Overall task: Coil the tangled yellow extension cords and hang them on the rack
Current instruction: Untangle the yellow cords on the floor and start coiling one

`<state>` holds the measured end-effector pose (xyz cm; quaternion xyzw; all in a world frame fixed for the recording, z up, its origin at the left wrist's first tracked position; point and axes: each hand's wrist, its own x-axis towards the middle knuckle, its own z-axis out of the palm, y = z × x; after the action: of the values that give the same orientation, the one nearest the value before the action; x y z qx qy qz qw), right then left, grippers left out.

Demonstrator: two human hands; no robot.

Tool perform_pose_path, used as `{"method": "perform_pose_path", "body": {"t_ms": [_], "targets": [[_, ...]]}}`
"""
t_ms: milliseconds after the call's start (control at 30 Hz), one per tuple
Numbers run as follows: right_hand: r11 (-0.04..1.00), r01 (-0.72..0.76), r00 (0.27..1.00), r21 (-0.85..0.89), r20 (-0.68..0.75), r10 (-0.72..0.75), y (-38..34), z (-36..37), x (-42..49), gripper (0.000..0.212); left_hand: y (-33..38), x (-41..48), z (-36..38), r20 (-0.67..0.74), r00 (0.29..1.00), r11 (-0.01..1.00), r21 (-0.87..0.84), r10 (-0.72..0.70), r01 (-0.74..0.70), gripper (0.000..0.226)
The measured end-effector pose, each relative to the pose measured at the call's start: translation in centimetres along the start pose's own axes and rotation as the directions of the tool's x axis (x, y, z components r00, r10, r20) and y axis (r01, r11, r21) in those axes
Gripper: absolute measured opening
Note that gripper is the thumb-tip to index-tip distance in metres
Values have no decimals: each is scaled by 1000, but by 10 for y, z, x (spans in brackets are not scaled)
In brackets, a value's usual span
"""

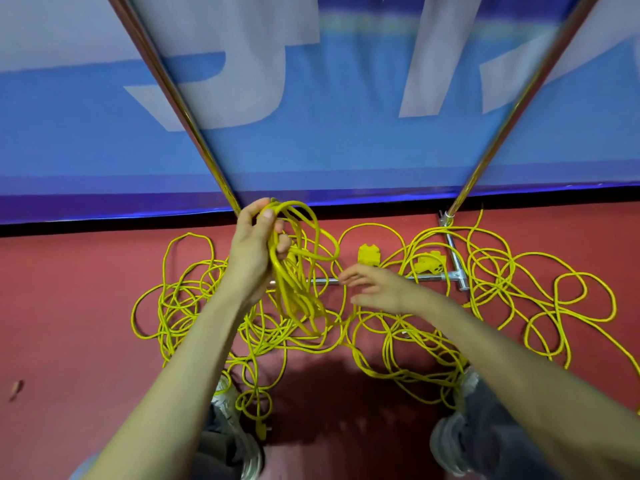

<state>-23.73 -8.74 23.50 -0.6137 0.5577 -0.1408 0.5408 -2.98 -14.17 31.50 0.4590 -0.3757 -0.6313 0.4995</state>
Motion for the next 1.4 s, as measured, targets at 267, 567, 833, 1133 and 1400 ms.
{"method": "perform_pose_path", "body": {"t_ms": [267, 567, 833, 1133, 1400], "targets": [[996, 71, 995, 63, 67, -75, -5, 44, 8, 32, -8, -1, 4, -154, 987, 994, -99, 39, -55, 16], [922, -102, 957, -374, -290, -11, 33, 15, 14, 20, -1, 3, -1, -119, 987, 990, -78, 109, -119, 17], [952, 194, 778, 236, -628, -3, 13, -38, 12, 21, -24, 10, -21, 67, 997, 900, 429, 47, -71, 21], [890, 248, 858, -383, -341, -385, -12, -51, -6, 26, -16, 11, -26, 32, 998, 938, 341, 58, -65, 20], [825, 385, 916, -414, 64, -395, -50, -17, -10, 23, -16, 5, -17, 127, 992, 997, 81, -28, 18, 17]]}}
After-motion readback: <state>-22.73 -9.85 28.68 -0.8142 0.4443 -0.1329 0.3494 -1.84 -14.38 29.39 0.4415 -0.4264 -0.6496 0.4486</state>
